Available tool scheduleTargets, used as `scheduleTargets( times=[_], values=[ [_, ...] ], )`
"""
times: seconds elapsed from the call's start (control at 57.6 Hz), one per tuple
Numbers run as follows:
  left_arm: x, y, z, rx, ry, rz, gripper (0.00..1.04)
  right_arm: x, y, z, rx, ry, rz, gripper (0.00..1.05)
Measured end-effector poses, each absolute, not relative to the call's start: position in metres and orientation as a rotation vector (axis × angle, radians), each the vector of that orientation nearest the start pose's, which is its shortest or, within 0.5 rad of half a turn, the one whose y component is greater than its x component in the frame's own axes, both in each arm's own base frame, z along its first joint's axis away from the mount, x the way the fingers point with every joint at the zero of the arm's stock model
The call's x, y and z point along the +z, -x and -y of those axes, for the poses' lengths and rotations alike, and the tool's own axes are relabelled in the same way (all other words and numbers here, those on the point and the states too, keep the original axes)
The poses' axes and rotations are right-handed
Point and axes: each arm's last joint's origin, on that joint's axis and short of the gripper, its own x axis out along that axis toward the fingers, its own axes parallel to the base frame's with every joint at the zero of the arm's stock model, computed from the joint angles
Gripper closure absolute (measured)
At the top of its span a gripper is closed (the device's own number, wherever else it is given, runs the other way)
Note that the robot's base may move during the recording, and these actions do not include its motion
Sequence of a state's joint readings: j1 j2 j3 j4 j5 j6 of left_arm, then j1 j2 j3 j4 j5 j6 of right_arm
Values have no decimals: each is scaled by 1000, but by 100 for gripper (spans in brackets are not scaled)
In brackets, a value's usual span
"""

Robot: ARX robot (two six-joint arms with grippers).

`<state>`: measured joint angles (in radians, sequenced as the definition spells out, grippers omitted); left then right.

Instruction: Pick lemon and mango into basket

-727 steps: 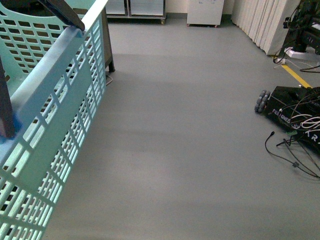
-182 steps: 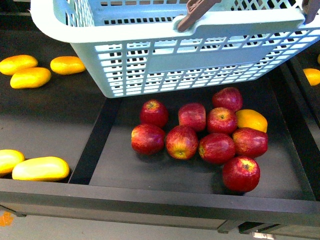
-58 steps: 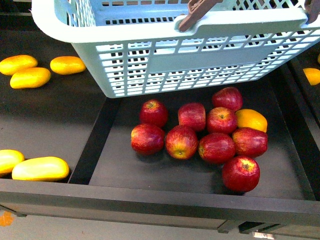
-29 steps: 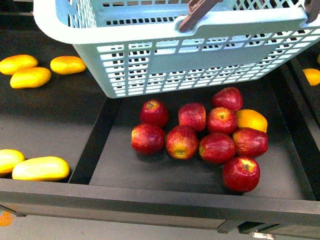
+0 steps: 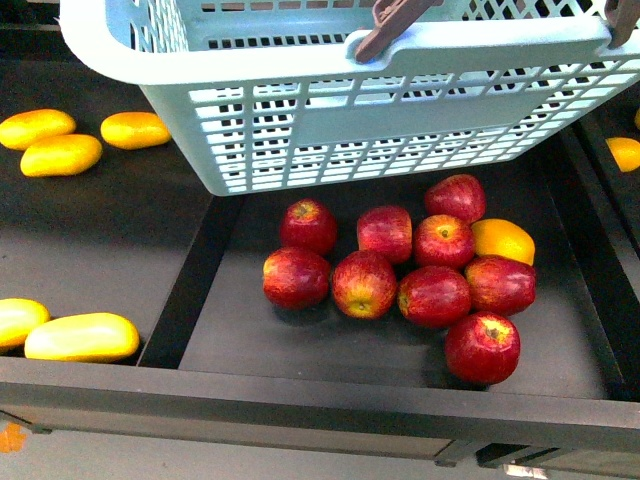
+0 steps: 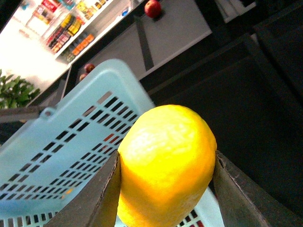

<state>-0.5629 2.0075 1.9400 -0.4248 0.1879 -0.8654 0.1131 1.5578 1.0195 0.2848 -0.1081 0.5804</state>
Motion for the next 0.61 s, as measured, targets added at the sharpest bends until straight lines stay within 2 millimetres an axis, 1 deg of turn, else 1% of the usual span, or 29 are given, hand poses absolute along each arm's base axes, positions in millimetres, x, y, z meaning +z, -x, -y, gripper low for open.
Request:
scheduleTargets(
  times=[0.052,0.139,0.278,0.364,0.486,0.573,0.59,0.607],
  values=[
    [341,-390,253,-470,713,-775,100,266,-349,-48,147,-562,-322,55],
    [341,-390,253,-470,713,-775,100,262,-349,-53,147,-546,-334,40],
    [341,-390,253,-470,713,-775,100,259,-347,-52,125,-536,-333,21],
    [340,-390,253,-472,711,-775,100,260,-343,-46,93,-525,-319,8],
    [339,-390,253,-470,710,-781,100,265,-335,-33,8,-489,-267,9],
    [338,-390,252,-467,709,-780,100,272,-324,-17,-99,-458,-210,9],
    [338,-390,252,-467,709,-779,100,273,-323,-15,-100,-448,-199,10],
    [338,-391,252,-466,709,-779,100,274,-319,-10,-78,-420,-165,13]
  ],
)
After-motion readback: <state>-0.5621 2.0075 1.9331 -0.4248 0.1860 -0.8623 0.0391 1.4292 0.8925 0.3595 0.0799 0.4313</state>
